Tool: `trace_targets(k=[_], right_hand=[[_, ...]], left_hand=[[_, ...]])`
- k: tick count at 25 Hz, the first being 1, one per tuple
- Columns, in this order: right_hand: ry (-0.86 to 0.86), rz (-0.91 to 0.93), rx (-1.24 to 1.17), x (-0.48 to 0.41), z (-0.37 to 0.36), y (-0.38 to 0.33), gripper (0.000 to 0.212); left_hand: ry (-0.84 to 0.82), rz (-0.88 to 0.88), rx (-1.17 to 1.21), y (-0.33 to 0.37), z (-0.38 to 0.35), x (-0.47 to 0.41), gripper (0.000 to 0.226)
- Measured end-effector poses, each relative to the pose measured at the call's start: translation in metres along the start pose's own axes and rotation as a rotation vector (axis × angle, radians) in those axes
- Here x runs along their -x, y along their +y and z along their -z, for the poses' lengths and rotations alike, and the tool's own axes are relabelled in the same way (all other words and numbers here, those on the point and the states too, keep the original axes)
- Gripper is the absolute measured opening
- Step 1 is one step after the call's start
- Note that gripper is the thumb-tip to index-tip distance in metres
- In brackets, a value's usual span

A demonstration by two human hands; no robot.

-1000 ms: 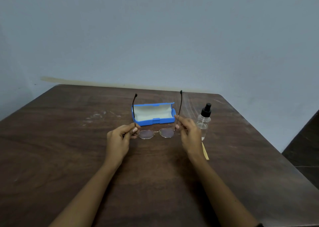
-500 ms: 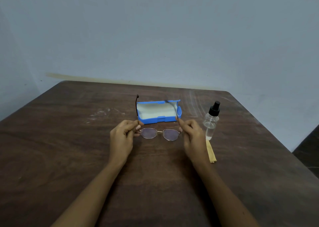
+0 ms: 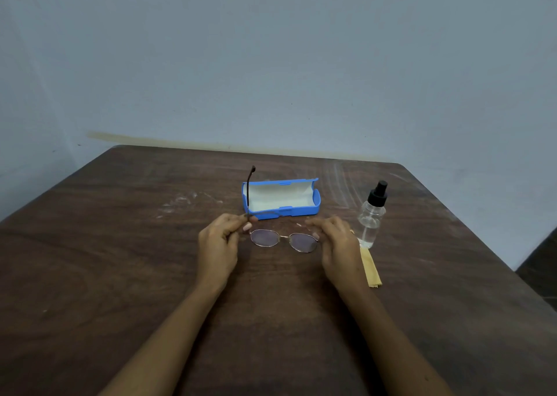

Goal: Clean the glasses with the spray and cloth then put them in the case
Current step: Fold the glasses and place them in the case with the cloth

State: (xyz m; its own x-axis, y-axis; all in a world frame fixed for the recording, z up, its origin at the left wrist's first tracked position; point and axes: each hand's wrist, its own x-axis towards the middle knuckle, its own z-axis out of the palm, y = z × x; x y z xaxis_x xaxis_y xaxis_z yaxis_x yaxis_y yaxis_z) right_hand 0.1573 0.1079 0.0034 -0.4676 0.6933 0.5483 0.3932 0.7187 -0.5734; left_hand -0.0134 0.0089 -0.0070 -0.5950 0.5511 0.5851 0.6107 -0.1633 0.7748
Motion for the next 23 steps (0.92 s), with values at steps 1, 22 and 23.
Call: trace_targets(k=[1,22,23], right_hand=[[0.008,-0.012,-0.018,0.0004,0.0002,-0.0004,0.028],[0.113,-0.183,-0.307,0.0007,0.0047,0.0023,0.014],[0.114,-0.194,-0.318,0.0007,0.0042,0.0026,0.015]], left_hand=[[0.001,0.000,-0.011,0.0004,0.0004,0.0000,0.034],[0.108,0.153,0.333,0.0028,-0.0006,-0.0026,0.027],[0.108,0.134,0.333,0.0036,0.0002,-0.0026,0.028]])
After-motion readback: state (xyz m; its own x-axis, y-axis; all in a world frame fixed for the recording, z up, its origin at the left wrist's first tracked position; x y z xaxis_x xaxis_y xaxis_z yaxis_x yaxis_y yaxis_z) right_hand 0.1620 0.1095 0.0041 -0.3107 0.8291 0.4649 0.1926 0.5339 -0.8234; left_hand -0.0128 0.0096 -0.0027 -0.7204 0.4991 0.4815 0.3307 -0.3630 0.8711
